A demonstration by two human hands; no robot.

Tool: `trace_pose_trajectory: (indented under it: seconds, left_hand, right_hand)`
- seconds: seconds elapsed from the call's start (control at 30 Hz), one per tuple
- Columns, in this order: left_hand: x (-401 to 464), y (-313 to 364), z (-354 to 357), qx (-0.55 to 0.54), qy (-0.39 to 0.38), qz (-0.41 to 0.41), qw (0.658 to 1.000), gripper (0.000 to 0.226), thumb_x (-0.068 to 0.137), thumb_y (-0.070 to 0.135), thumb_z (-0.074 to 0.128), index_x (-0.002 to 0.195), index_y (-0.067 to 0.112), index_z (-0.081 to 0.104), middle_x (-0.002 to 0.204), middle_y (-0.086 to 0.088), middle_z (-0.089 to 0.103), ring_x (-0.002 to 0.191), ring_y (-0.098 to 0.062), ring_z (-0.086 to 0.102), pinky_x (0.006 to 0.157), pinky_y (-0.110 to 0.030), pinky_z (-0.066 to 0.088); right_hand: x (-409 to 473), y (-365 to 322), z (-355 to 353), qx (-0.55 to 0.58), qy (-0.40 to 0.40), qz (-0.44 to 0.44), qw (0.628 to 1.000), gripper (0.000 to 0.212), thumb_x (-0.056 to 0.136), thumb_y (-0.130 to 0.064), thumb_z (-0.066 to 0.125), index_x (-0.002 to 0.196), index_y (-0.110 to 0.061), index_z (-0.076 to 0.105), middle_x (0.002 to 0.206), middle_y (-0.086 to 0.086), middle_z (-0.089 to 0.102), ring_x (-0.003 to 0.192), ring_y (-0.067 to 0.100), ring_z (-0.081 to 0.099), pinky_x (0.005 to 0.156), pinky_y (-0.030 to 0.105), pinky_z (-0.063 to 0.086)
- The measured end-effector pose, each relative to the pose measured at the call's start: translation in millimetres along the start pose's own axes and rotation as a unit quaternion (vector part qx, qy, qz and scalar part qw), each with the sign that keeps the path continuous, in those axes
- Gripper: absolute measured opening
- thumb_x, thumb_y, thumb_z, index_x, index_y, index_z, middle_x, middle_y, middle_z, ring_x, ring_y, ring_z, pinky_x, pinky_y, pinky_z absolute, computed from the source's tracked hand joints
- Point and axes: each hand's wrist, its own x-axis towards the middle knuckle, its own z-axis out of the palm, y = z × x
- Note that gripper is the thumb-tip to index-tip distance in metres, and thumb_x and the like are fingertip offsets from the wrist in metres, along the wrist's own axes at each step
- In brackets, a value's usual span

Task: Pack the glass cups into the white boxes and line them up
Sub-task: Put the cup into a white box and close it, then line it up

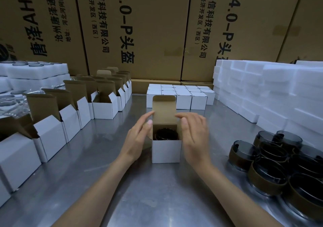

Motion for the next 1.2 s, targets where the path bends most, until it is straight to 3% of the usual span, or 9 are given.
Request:
trace_pose_trajectory:
  seconds: [0.07,0.13,0.23,0.47,0.67,0.83,0.93,1.07,1.2]
  left_hand:
    - [2,4,3,-0.054,0.031,-0.012,0.998,0.042,0.088,0.056,0.027,0.127,0.05,0.042,0.134,0.017,0.052,0.128,0.0,0.042,0.104,-0.023,0.029]
    - [4,8,4,-0.115,0.064,-0.038,0.991,0.039,0.091,0.054,0.027,0.126,0.047,0.043,0.119,-0.002,0.063,0.115,-0.01,0.054,0.093,-0.02,0.036]
    - [5,7,2,-0.131,0.079,-0.062,0.986,0.026,0.102,0.037,0.032,0.124,0.043,0.045,0.105,0.01,0.063,0.099,-0.004,0.055,0.079,-0.014,0.039]
    - [3,9,5,-0.093,0.008,-0.057,0.994,0.034,0.093,0.009,0.056,0.117,0.033,0.055,0.088,0.012,0.068,0.085,0.003,0.064,0.079,-0.012,0.048]
    - [4,12,4,-0.128,-0.005,-0.065,0.99,0.024,0.089,-0.009,0.049,0.086,0.009,0.064,0.095,-0.005,0.067,0.093,-0.016,0.06,0.073,-0.018,0.046]
    - [0,11,8,-0.163,-0.019,-0.072,0.984,0.03,0.08,0.025,0.043,0.088,0.012,0.069,0.094,0.002,0.069,0.093,-0.012,0.06,0.078,-0.027,0.041]
    - [-3,7,10,-0.153,-0.013,-0.028,0.988,0.04,0.086,0.036,0.035,0.094,0.011,0.066,0.1,-0.003,0.068,0.096,-0.013,0.061,0.083,-0.025,0.044]
    - [-4,6,8,-0.143,-0.014,-0.002,0.99,0.039,0.089,0.038,0.036,0.092,0.013,0.065,0.097,-0.004,0.068,0.09,-0.006,0.061,0.079,-0.014,0.045]
    - [-5,9,9,-0.157,-0.019,-0.036,0.987,0.043,0.086,0.046,0.035,0.093,0.02,0.068,0.097,0.005,0.07,0.099,-0.011,0.062,0.091,-0.026,0.043]
  right_hand:
    - [1,3,0,0.108,-0.001,0.103,0.989,0.026,0.098,-0.033,0.03,0.102,-0.037,0.055,0.104,-0.023,0.056,0.108,-0.002,0.043,0.088,0.01,0.03]
    - [0,10,1,0.192,-0.022,0.193,0.962,0.022,0.103,-0.028,0.034,0.109,-0.033,0.054,0.113,-0.014,0.058,0.116,0.003,0.046,0.087,0.006,0.033]
    - [-2,16,1,0.249,-0.111,0.27,0.924,0.028,0.102,-0.029,0.037,0.128,-0.028,0.048,0.126,-0.011,0.052,0.123,0.008,0.045,0.096,0.018,0.036]
    - [-2,10,2,0.324,-0.197,0.245,0.892,0.044,0.096,-0.008,0.05,0.132,-0.032,0.04,0.12,-0.004,0.06,0.104,0.001,0.061,0.084,0.015,0.047]
    - [-1,8,3,0.316,-0.18,0.235,0.901,0.022,0.094,0.003,0.043,0.092,-0.015,0.056,0.089,-0.004,0.062,0.075,0.0,0.057,0.066,0.014,0.043]
    - [-7,13,4,0.324,-0.189,0.252,0.892,0.025,0.1,-0.017,0.034,0.096,-0.02,0.059,0.088,-0.019,0.066,0.078,-0.003,0.059,0.062,0.009,0.044]
    - [-9,13,5,0.32,-0.179,0.241,0.899,0.031,0.102,-0.029,0.031,0.097,-0.022,0.061,0.101,-0.012,0.065,0.089,-0.002,0.06,0.069,0.009,0.045]
    - [-9,15,5,0.338,-0.182,0.27,0.883,0.044,0.091,-0.059,0.039,0.102,-0.024,0.063,0.112,0.0,0.067,0.102,0.006,0.062,0.081,0.018,0.048]
    - [-8,15,4,0.334,-0.179,0.279,0.882,0.047,0.087,-0.059,0.037,0.102,-0.023,0.063,0.113,0.0,0.067,0.108,0.011,0.061,0.092,0.031,0.046]
